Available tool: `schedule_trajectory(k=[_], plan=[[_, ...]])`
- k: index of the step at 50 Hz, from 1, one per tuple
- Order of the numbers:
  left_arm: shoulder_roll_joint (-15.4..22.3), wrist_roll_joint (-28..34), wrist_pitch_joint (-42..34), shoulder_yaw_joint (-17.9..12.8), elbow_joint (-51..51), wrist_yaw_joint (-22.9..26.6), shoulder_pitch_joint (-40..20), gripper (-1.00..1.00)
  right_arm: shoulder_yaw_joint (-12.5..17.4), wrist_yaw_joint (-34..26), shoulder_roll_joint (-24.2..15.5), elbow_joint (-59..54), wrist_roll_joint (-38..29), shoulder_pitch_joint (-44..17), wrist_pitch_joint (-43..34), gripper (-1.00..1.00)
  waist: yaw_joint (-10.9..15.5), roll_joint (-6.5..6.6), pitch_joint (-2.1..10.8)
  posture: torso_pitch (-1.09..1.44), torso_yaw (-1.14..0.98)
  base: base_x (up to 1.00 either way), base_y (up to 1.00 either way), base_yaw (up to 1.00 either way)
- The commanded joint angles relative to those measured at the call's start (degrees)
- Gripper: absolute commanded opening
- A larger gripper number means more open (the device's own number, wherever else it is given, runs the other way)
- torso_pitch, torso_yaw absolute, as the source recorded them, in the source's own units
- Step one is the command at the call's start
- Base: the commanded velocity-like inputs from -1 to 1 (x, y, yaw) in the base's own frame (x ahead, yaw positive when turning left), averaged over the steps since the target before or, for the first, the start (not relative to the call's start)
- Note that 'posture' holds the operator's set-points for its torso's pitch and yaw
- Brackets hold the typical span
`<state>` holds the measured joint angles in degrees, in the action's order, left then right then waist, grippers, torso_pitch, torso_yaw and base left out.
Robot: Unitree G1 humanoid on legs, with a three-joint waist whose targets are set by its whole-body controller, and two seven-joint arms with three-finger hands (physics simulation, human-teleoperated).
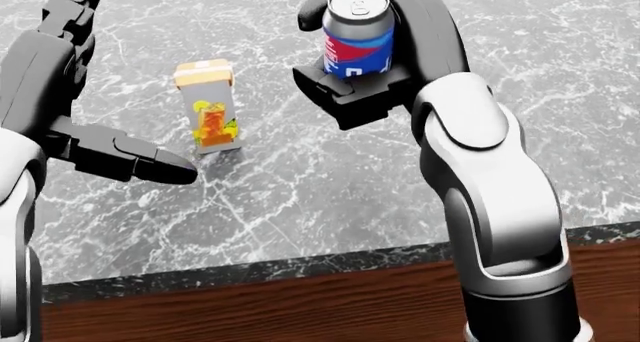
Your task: Move the drinks to the dining counter.
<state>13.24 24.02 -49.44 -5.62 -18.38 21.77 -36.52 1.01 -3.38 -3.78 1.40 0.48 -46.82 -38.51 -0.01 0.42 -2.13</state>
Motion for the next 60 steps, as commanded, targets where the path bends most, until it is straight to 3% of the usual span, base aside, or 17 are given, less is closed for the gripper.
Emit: schedule_trajectory(k=[1,7,22,25,32,49,50,51,54,55,56,58,60], plan=[[0.8,-0.3,-0.6,-0.9,-4.6,0.3,-1.3,1.00,-0.2,-0.5,0.2,1.8,0.2,-2.4,3.3,-1.00,0.0,0.19,1.88,0.00,0.00,0.00,0.00,0.00],[1.3,-2.4,-2.2,-2.0,-8.9,0.3,1.0,1.00,-1.2,-1.3,1.7,-4.7,-1.2,-1.8,8.7,-1.00,0.0,0.39,1.76,0.00,0.00,0.00,0.00,0.00],[2.0,-3.4,-4.9,-1.6,-13.6,0.5,2.0,1.00,-1.2,-1.8,2.8,-10.8,-3.0,-0.8,13.2,-1.00,0.2,0.39,1.85,0.00,0.00,0.00,0.00,0.00],[2.0,-3.4,-4.8,-1.6,-13.5,0.5,2.1,1.00,-1.1,-2.0,2.8,-11.2,-3.0,-0.6,13.4,-0.76,0.2,0.38,1.85,0.00,0.00,0.00,0.00,0.00],[1.9,-3.6,-4.6,-1.6,-13.5,0.4,2.4,1.00,-1.2,-2.1,2.7,-12.1,-3.3,0.3,14.3,-0.75,0.2,0.35,1.95,0.00,0.00,0.00,0.00,0.00],[2.1,-3.8,-4.1,-1.7,-13.5,0.5,2.8,1.00,-1.0,-2.0,2.7,-14.7,-3.2,1.0,16.5,-0.28,0.2,0.35,2.08,0.00,0.00,0.00,0.00,0.00],[2.1,-3.9,-4.1,-1.9,-13.4,0.5,2.8,1.00,-1.0,-2.0,2.7,-14.9,-3.2,1.1,16.7,-0.22,0.2,0.33,2.07,0.00,0.00,0.00,0.00,0.00],[2.1,-3.9,-4.0,-1.9,-13.3,0.4,2.8,1.00,-0.9,-2.0,2.7,-15.1,-3.2,1.2,16.8,-0.03,0.2,0.33,2.07,0.00,0.00,0.00,0.00,0.00],[2.2,-3.8,-4.6,-1.8,-14.0,0.6,2.8,1.00,-1.0,-2.0,2.7,-15.3,-3.2,1.3,17.0,0.11,0.2,0.32,2.08,0.00,0.00,0.00,0.00,0.00],[2.2,-3.8,-4.7,-1.8,-14.1,0.7,2.8,1.00,-1.0,-2.1,2.7,-15.1,-3.2,1.3,16.8,0.50,0.2,0.33,2.11,0.00,0.00,0.00,0.00,0.00],[2.3,-3.7,-5.0,-1.7,-14.4,0.8,2.7,1.00,-1.0,-2.1,2.7,-14.8,-3.2,1.4,16.6,0.64,0.2,0.34,2.13,0.00,0.00,0.00,0.00,0.00],[2.2,-3.7,-4.9,-1.7,-14.3,0.8,2.8,1.00,-0.9,-2.0,2.6,-14.7,-3.1,1.4,16.5,0.83,0.2,0.32,2.11,0.00,0.00,0.00,0.00,0.00],[2.2,-3.6,-4.7,-1.7,-14.3,0.8,2.8,1.00,-0.9,-2.1,2.6,-14.7,-3.1,1.5,16.6,0.87,0.2,0.31,2.08,0.00,0.00,0.00,0.00,0.00]])
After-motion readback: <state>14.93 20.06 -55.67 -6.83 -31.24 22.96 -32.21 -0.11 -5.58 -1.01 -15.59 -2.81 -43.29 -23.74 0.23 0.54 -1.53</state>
